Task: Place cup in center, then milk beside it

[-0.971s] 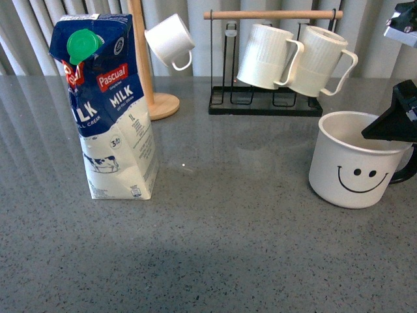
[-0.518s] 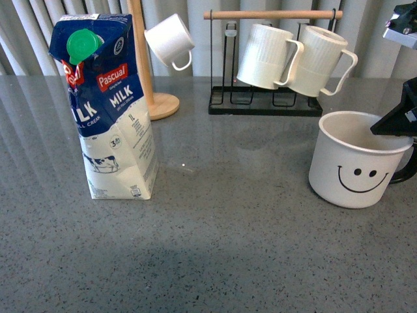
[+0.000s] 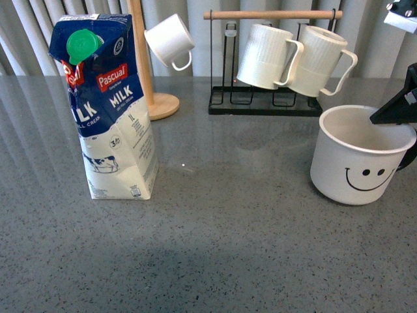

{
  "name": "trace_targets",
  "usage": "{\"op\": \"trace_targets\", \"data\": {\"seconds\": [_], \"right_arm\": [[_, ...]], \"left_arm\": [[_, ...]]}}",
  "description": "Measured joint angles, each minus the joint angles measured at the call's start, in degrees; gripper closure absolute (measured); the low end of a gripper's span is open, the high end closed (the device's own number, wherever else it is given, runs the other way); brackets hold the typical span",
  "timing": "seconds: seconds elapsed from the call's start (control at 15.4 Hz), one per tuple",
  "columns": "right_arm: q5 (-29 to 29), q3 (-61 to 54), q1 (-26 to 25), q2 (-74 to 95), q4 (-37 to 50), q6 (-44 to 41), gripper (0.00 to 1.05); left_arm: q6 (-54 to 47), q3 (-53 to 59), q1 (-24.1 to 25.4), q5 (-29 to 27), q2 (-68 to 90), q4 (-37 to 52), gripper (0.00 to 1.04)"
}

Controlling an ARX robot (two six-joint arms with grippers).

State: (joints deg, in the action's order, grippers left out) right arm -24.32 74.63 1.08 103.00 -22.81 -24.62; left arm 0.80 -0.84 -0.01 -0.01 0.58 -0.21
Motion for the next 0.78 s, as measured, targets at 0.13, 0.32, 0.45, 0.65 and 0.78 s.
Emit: {"op": "trace_targets", "data": {"seconds": [0.13, 0.32, 0.45, 0.65, 0.78], "right_arm": [[-1.6, 0.9, 5.8, -3.4, 0.1, 4.3, 1.02], [-1.0, 0.6, 8.5, -1.2, 1.2, 5.6, 1.02], [-0.7, 0.5, 9.3, 0.1, 2.3, 6.2, 1.02], [-0.4, 0.2, 11.3, 1.1, 3.4, 6.9, 1.02], [0.3, 0.3, 11.6, 2.8, 3.6, 7.1, 1.02]], "left_arm": [[0.0, 0.0, 0.0, 0.0, 0.0, 0.0, 0.07], [0.0, 0.0, 0.0, 0.0, 0.0, 0.0, 0.07], [0.0, 0.0, 0.0, 0.0, 0.0, 0.0, 0.07], [0.0, 0.0, 0.0, 0.0, 0.0, 0.0, 0.07], [0.0, 0.0, 0.0, 0.0, 0.0, 0.0, 0.07]]}}
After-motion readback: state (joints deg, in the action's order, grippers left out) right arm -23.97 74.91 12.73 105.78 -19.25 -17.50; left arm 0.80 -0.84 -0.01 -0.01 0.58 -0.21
